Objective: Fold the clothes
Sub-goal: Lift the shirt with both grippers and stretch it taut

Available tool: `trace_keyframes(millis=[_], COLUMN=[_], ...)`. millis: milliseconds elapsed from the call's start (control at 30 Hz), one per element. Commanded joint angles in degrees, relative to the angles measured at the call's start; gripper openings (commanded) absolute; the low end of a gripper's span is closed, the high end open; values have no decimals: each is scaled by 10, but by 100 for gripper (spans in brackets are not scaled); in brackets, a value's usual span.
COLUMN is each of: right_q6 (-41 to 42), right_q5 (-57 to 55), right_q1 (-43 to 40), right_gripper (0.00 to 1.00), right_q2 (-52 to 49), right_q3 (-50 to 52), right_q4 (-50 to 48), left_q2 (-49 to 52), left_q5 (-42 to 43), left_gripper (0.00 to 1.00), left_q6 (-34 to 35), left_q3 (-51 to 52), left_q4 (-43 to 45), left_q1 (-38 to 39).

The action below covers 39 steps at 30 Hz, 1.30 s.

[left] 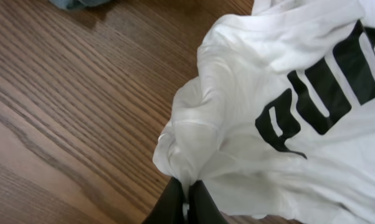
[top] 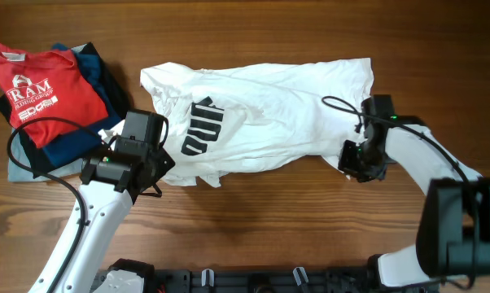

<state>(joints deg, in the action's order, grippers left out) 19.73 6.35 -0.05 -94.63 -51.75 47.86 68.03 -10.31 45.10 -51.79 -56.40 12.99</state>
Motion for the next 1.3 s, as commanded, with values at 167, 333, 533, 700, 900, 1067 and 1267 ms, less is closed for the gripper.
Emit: trace_keyframes(millis=[167,333,533,700,900,1067,1267], right_q6=[-25,-33,-32,-30,-31,-31,-48], right_q5=[-37,-80,-89,-89,-89,-86,-20], right_q1=[-102,-139,-185,-195,-195,-195,-195], right_gripper=[4,4,4,4,4,4,4], right_q2=[204,280,327,338,336,307,188], right_q3=[-159,-206,-273,-341,-427,-432,-432], right_q4=[91,132,162,186,197,196,173], left_q2=[-28,-39,-47,-55,-68,-49,35], left_q5=[2,4,9,33,111,141,200], left_gripper=[4,4,4,4,4,4,4], left_q6=[-75,-90,-129,-150,-151,-151,-152], left_q3=[-124,-188,-285,-382,-429,-429,-429], left_q4=[-33,-63,-122,-173,-174,-156,-82], left_q1=[-42,-92,-151,-199,-224,-224,-210])
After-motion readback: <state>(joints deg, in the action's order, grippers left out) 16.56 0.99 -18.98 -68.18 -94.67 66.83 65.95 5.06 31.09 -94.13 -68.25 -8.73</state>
